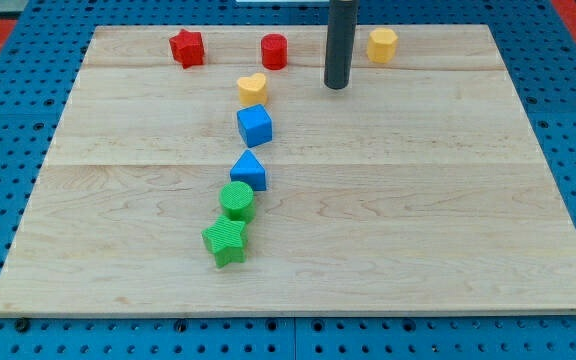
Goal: Move your arm to the left side of the yellow hexagon
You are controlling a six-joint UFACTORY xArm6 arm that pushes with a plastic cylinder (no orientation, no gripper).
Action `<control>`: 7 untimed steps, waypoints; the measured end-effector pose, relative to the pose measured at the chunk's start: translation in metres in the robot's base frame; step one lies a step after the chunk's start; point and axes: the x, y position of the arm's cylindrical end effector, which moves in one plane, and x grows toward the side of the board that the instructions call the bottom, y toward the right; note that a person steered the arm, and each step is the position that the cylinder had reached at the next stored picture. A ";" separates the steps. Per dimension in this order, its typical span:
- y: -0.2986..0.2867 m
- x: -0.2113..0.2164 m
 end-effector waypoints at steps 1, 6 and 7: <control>0.000 0.000; 0.000 -0.007; 0.000 -0.010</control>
